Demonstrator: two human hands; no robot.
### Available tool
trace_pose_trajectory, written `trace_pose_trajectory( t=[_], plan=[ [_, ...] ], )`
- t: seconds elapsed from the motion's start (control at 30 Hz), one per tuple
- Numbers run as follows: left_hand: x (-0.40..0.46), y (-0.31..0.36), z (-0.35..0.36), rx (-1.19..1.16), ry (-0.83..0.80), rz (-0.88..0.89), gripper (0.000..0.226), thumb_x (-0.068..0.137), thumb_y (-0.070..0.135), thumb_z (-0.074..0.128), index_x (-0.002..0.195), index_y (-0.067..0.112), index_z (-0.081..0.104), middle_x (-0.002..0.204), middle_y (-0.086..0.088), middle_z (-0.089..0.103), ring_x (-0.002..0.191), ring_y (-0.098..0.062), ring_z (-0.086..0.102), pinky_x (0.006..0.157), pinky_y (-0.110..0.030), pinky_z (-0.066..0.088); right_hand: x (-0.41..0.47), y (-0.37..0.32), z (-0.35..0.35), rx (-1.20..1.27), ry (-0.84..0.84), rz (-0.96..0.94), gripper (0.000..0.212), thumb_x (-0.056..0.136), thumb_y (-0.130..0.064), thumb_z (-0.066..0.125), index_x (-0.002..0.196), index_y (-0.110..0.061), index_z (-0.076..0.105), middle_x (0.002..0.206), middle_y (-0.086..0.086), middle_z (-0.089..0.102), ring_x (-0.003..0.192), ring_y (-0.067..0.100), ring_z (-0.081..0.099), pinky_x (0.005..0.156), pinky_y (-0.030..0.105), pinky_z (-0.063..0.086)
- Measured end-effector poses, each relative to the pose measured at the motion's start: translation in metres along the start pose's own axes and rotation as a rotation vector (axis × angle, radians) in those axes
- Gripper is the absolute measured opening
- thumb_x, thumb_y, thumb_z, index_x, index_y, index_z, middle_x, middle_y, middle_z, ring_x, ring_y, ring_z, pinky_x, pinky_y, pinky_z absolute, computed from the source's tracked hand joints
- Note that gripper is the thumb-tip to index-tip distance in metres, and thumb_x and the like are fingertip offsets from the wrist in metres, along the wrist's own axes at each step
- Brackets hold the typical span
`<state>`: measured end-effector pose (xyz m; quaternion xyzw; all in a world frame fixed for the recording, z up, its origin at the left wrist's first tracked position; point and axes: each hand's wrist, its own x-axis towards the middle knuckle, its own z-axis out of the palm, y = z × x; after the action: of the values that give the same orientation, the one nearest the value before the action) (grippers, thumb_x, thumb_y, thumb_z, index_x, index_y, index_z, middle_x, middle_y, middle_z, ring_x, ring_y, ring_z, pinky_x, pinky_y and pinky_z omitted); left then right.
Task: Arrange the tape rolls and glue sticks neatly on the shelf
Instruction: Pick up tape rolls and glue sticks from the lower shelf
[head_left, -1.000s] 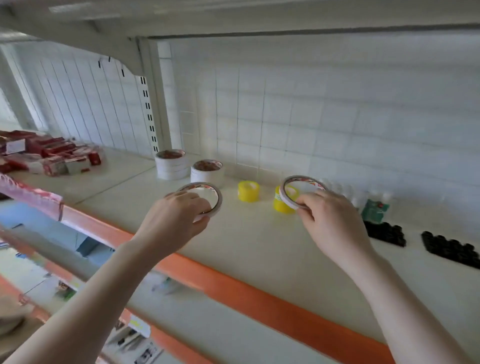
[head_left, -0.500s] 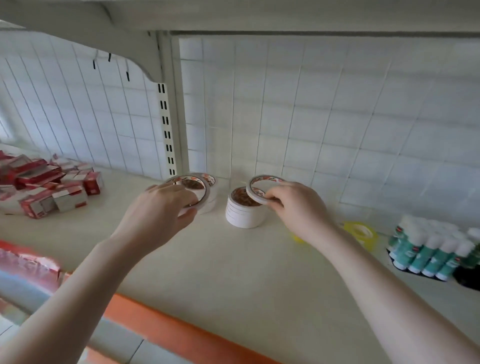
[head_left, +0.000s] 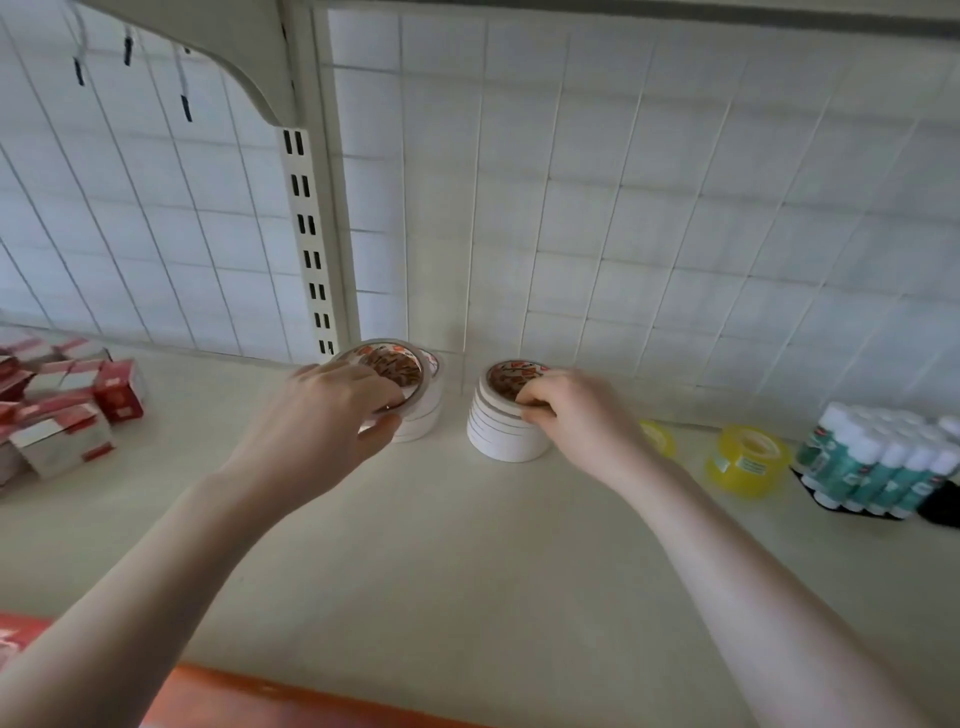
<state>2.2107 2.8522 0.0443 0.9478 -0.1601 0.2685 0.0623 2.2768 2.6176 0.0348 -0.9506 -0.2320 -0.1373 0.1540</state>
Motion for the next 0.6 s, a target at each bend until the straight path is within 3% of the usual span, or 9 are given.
trace_pose_trajectory(
  t=[0.1,0.17,0.47,0.6],
  plan=[
    [0.003,-0.005,0.007,-0.032,-0.006,0.012,0.026,0.08,0.032,0.045,0.07,0.017,0.064,0.063,0.005,0.057,0.06,-0.021,0.054,0.055,-0.027,0.042,0.001,0.001,0.0,0.025,0.005,-0.013,0.017,0.089,-0.016,0.059,0.102,-0.013,0.069,0.105,0.005,0.066,0.101,0.024,0.057,0.082,0.03,0.038],
    [0.004,-0.006,0.009,-0.054,-0.009,0.006,0.022,0.08,0.029,0.049,0.071,0.017,0.064,0.064,0.004,0.057,0.06,-0.022,0.054,0.057,-0.03,0.045,0.001,0.001,0.0,0.011,0.006,-0.029,0.017,0.089,-0.016,0.06,0.102,-0.013,0.07,0.104,0.006,0.065,0.1,0.024,0.057,0.08,0.029,0.034],
    [0.008,-0.007,0.01,-0.02,0.039,0.01,0.014,0.077,0.024,0.056,0.069,0.016,0.064,0.062,0.004,0.056,0.058,-0.021,0.052,0.055,-0.025,0.034,0.004,0.004,0.0,0.037,-0.027,-0.058,0.016,0.089,-0.018,0.06,0.101,-0.015,0.07,0.097,0.004,0.064,0.095,0.022,0.056,0.076,0.03,0.035],
    [0.009,-0.007,0.013,-0.033,0.03,0.027,0.014,0.078,0.025,0.056,0.071,0.016,0.065,0.064,0.004,0.057,0.059,-0.022,0.053,0.055,-0.027,0.04,0.005,0.006,-0.001,0.051,-0.042,-0.072,0.015,0.089,-0.019,0.06,0.099,-0.016,0.07,0.092,0.003,0.062,0.089,0.022,0.055,0.069,0.03,0.031]
  ],
)
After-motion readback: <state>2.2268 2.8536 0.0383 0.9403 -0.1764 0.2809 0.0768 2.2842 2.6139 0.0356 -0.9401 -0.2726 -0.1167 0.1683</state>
